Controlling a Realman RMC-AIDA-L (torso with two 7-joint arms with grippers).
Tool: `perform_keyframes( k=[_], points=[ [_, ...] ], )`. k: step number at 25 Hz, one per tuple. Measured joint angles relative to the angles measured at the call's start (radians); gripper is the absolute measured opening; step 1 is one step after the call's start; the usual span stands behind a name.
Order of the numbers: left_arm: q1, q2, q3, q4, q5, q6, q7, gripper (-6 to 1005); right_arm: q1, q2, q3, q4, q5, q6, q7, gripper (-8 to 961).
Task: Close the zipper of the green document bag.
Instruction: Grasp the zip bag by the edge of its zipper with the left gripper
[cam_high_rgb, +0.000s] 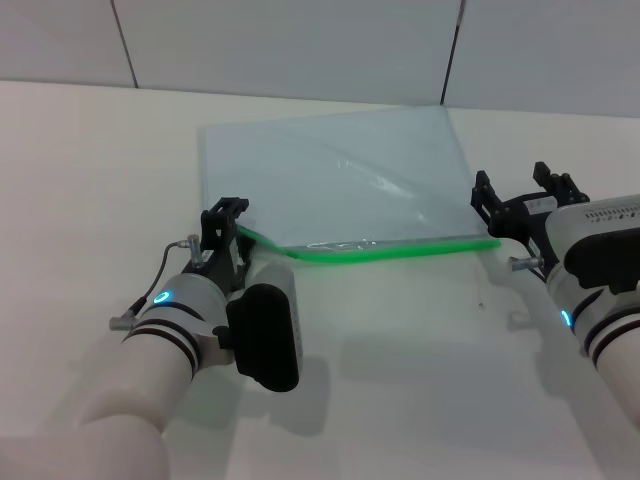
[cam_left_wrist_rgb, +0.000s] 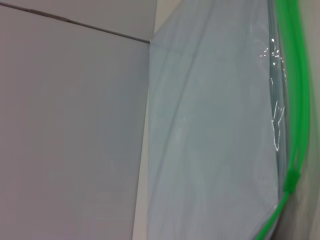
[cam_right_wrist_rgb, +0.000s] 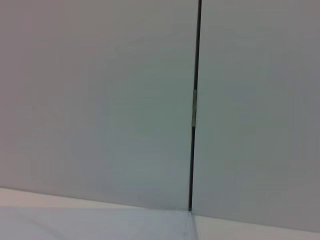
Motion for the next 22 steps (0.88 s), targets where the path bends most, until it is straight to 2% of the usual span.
perform_keyframes(
  k=[11, 17, 22],
  points=[
    [0.004, 0.000, -0.002, 0.017, 0.026, -0.035, -0.062, 490, -0.005, 0.000, -0.003, 0.000, -0.001, 0.000, 0.000, 746],
    [0.004, 0.001, -0.005, 0.028, 0.022, -0.029, -0.090, 337, -0.004, 0.000, -0.012, 0.000, 0.001, 0.000, 0.000, 745],
    [0.004, 0.002, -0.008, 0.028, 0.021, -0.026, -0.096, 342, -0.006, 0.000, -0.014, 0.000, 0.001, 0.000, 0.000, 745]
  ],
)
